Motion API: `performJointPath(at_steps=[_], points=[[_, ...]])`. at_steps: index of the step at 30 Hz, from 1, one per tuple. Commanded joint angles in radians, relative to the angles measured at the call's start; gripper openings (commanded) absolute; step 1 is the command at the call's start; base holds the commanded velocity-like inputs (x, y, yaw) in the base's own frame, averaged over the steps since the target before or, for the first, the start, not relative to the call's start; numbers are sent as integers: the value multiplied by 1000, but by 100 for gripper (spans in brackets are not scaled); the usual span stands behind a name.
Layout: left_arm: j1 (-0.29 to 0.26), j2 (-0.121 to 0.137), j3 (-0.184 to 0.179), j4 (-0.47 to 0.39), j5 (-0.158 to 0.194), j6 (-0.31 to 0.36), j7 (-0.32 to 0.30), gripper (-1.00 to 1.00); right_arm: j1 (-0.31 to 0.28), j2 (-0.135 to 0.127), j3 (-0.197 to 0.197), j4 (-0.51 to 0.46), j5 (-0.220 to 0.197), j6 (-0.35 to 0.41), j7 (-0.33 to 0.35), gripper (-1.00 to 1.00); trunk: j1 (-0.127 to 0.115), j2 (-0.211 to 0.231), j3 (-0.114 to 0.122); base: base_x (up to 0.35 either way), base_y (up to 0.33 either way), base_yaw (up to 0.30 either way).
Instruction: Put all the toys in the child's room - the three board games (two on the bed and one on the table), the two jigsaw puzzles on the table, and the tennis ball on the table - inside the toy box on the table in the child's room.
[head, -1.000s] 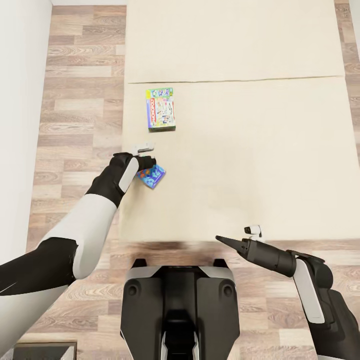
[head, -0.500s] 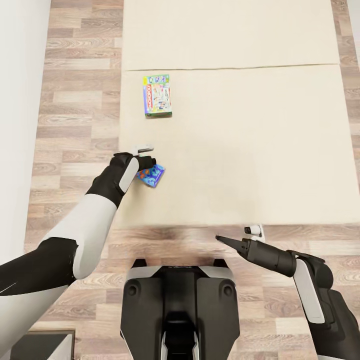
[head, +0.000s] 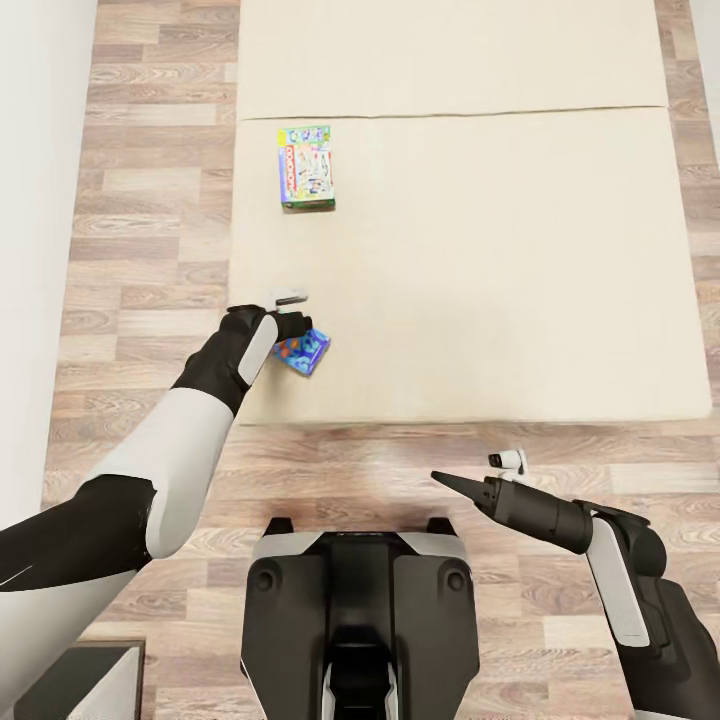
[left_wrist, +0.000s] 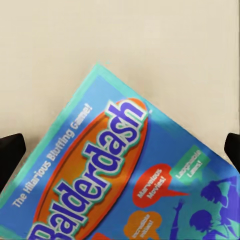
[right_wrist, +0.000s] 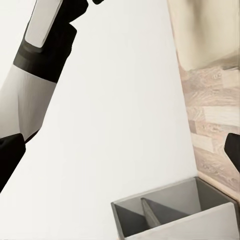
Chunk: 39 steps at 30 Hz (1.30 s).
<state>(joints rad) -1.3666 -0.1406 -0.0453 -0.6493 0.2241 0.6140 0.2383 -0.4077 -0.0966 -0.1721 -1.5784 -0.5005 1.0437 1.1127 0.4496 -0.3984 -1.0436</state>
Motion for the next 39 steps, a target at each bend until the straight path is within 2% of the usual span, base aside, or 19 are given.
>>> performJointPath(at_steps=[1,10,39], points=[[0,1,-4,-1,11,3,9,100,0,0,-1,0,2,4,4,100,0,-2,-1,-142,-42,0],[0,0,-4,-1,11,3,9,100,0,0,0,0,2,4,4,100,0,-2,-1,-210,-52,0],[0,-1,-4,-1,11,2,10,100,0,0,0,0,2,4,4,100,0,-2,-1,-96,-27,0]])
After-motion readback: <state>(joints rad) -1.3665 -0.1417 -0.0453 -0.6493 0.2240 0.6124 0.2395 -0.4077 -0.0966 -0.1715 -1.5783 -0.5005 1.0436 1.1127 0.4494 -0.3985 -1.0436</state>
